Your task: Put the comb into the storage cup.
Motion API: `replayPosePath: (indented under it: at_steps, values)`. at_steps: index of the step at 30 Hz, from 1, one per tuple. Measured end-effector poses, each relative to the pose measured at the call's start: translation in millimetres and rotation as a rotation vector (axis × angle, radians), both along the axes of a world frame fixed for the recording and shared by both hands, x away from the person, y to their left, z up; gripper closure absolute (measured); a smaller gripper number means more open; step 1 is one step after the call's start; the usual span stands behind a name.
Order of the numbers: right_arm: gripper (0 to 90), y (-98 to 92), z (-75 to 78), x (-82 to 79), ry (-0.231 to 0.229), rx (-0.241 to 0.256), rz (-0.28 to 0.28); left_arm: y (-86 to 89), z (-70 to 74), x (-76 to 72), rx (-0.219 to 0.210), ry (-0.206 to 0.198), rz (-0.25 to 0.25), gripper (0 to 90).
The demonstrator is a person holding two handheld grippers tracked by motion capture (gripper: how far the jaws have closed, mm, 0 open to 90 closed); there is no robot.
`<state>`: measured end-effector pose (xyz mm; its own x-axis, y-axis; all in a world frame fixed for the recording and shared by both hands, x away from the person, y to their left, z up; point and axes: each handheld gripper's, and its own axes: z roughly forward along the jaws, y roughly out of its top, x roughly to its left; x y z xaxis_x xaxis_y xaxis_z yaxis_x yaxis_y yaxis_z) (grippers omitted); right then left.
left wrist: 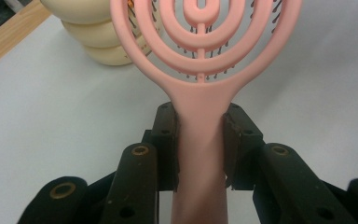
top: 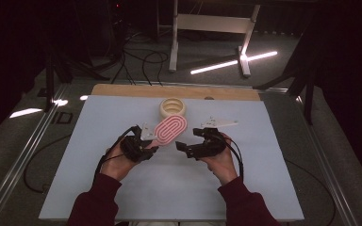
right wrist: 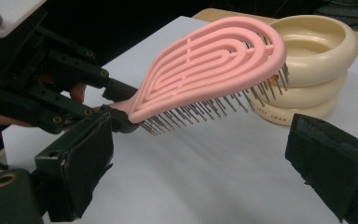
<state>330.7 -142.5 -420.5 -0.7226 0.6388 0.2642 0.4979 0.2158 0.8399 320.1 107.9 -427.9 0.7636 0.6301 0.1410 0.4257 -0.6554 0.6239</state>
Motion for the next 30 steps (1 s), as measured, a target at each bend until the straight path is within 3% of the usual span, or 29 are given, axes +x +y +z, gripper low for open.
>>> replayPosePath:
  at_steps: [5,23,30]
  values:
    - [7.5,0.2,-1.9,3.1,0.023,0.028,-0.011,-1.0,-0.3,-1.8,-0.003,-0.003,0.000,69.9]
    - [8.0,11.4,-4.0,11.7,0.075,0.057,-0.011,-15.5,6.1,-8.6,-0.041,-0.024,-0.023,69.9]
    - [13.5,13.1,-3.6,13.2,0.095,0.087,-0.006,-18.3,8.1,-10.3,-0.058,-0.031,-0.024,69.9]
